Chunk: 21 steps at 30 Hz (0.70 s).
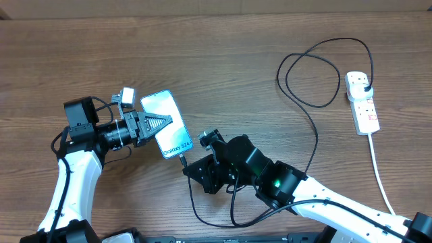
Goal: Plug charger to phone and switch on socket
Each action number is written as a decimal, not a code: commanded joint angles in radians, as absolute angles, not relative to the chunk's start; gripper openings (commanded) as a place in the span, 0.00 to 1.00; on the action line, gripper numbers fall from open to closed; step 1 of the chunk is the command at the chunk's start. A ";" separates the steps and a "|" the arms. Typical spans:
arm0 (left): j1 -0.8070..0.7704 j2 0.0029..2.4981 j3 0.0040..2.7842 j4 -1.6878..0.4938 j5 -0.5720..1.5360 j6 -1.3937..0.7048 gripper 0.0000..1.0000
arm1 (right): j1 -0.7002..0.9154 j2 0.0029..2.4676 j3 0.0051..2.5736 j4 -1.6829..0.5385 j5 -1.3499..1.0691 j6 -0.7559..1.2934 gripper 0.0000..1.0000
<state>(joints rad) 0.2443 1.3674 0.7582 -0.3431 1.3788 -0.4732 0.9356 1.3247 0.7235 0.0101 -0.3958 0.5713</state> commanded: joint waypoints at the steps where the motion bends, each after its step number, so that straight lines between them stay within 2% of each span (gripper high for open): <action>1: 0.240 1.341 0.761 -0.339 1.414 -0.486 0.04 | 0.926 1.304 0.726 0.022 -0.413 0.552 0.04; 21: 0.222 1.341 0.761 -0.339 1.411 -0.441 0.05 | 0.925 1.304 0.726 0.022 -0.330 0.588 0.04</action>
